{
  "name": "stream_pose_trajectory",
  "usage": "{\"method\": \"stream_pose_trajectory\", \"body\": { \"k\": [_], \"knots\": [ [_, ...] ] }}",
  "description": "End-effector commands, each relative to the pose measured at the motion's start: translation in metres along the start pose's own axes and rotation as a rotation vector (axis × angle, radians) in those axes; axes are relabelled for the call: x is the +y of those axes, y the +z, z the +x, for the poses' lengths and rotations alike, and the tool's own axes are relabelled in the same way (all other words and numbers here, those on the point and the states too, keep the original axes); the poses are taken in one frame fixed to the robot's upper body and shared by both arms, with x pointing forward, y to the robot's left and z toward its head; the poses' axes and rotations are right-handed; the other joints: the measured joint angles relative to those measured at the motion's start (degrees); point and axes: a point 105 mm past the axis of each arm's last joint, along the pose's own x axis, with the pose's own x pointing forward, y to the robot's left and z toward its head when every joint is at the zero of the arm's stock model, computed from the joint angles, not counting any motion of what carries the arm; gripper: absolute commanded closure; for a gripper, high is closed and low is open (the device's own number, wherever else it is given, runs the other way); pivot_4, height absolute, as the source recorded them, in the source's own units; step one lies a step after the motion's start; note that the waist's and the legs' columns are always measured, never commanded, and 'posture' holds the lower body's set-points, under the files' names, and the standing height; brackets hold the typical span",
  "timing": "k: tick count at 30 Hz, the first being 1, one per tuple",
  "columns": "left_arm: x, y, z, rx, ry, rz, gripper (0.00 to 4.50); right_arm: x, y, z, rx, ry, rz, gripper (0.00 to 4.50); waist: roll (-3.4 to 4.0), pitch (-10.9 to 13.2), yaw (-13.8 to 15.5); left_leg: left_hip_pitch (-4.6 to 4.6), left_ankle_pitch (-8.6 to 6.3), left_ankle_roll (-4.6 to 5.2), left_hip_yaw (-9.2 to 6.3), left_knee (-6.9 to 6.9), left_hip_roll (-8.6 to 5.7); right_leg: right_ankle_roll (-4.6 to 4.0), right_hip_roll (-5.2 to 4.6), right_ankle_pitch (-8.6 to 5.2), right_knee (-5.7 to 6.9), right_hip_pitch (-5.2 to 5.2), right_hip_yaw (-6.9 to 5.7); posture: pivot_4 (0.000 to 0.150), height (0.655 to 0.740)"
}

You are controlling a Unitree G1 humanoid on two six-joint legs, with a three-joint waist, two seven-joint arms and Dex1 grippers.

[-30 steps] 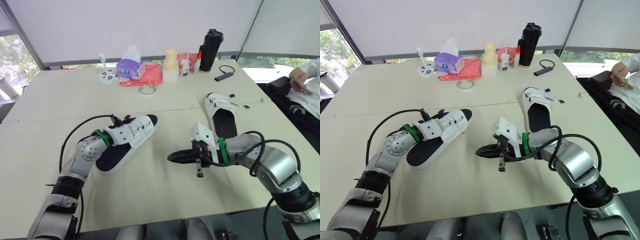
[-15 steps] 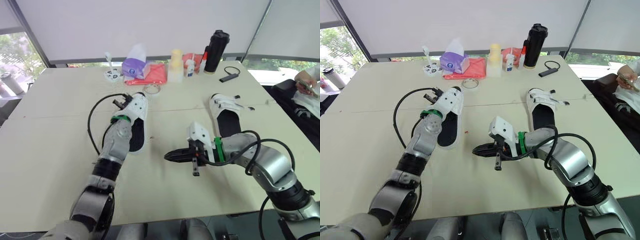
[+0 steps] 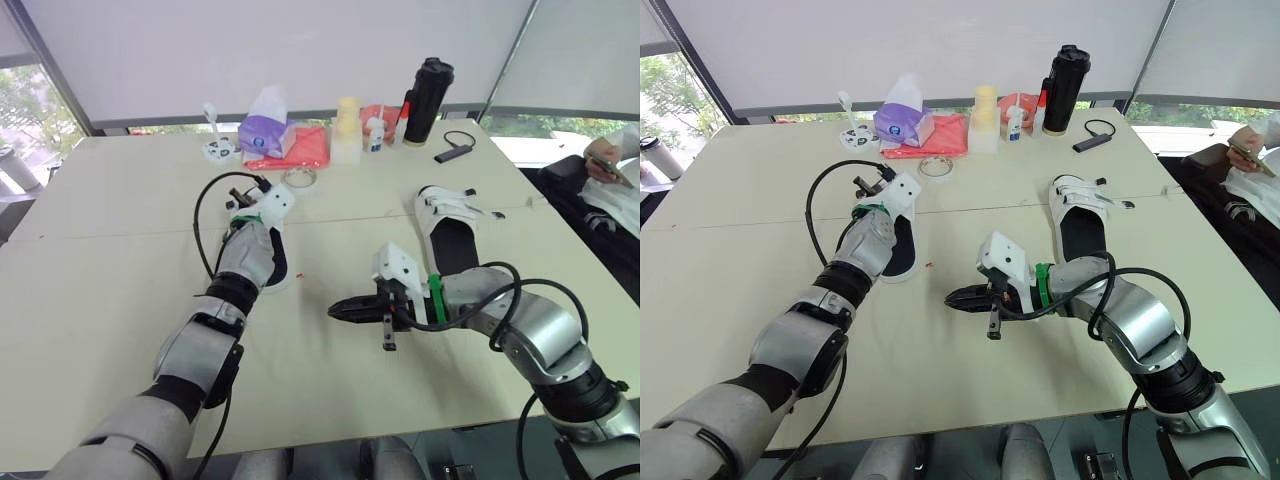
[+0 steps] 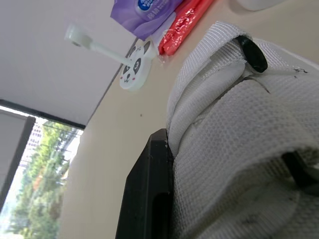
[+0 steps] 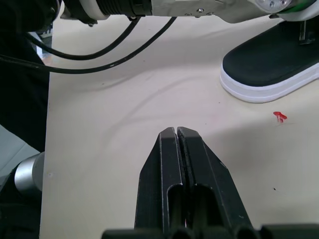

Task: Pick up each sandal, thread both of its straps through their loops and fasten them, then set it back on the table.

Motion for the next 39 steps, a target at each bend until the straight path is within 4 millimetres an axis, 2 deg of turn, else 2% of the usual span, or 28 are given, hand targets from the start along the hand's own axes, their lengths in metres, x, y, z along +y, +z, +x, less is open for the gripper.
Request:
{"method": "stream_pose_trajectory", "body": {
  "k": [1,10,14,20,23,32,34,36,39],
  "knots": [
    [0.013,0.014,0.002,-0.054,0.06,0.068,4.48,0.005,0.009,0.001,-0.028,0.008,-0.049,4.5,0.0,0.0,-0.27,0.0,0.0,0.0,0.0,0.0,0.0,0.0,0.0,0.0,0.0,0.0,0.0,0.15,0.74],
    [0.004,0.018,0.004,-0.098,0.036,0.215,4.48,0.0,0.01,-0.006,-0.017,-0.027,-0.077,4.5,-0.01,0.0,-0.69,0.0,0.0,0.0,0.0,0.01,0.0,0.0,-0.01,0.0,0.0,0.01,0.0,0.15,0.74],
    [0.0,0.015,0.004,-0.088,0.017,0.201,4.48,-0.013,0.016,-0.021,-0.013,-0.106,-0.097,4.5,-0.01,0.0,-0.68,0.0,0.0,-0.01,0.0,0.0,0.0,0.0,-0.01,0.0,0.0,0.0,0.0,0.15,0.74],
    [-0.005,0.012,0.003,-0.089,0.008,0.227,4.48,-0.041,0.026,-0.056,-0.016,-0.317,-0.138,4.5,-0.01,0.0,-0.67,0.0,-0.01,-0.01,0.01,-0.01,0.0,0.0,-0.01,0.0,-0.01,0.01,0.01,0.15,0.74],
    [-0.008,0.011,0.002,-0.088,-0.001,0.239,4.48,-0.046,0.029,-0.068,-0.015,-0.371,-0.147,4.5,-0.01,0.0,-0.67,0.0,-0.01,-0.01,0.02,-0.01,0.0,-0.01,-0.02,0.0,-0.01,0.01,0.01,0.15,0.74],
    [-0.014,0.006,0.002,-0.063,-0.033,0.259,4.48,-0.047,0.034,-0.083,-0.014,-0.429,-0.153,4.5,0.0,0.0,-0.66,0.0,-0.01,-0.01,0.03,-0.01,0.0,0.0,-0.03,0.0,-0.03,0.01,0.01,0.15,0.74],
    [-0.016,0.005,0.002,-0.056,-0.043,0.268,3.5,-0.044,0.033,-0.082,-0.008,-0.423,-0.154,4.5,-0.01,0.0,-0.73,0.0,-0.01,0.0,0.04,-0.01,-0.01,-0.01,-0.04,0.0,-0.03,0.02,0.01,0.15,0.74],
    [-0.016,0.005,0.002,-0.056,-0.044,0.271,2.73,-0.043,0.033,-0.082,-0.006,-0.42,-0.154,4.5,-0.01,0.01,-0.85,0.01,-0.02,0.01,0.05,-0.02,0.0,0.0,-0.04,0.0,-0.04,0.02,0.01,0.15,0.74],
    [-0.016,0.005,0.002,-0.044,-0.058,0.259,1.09,-0.043,0.033,-0.082,-0.005,-0.421,-0.152,4.5,0.01,-0.01,-0.69,0.01,-0.02,0.01,0.05,-0.02,0.0,0.0,-0.04,0.0,-0.02,0.01,0.01,0.15,0.74]
  ]
}}
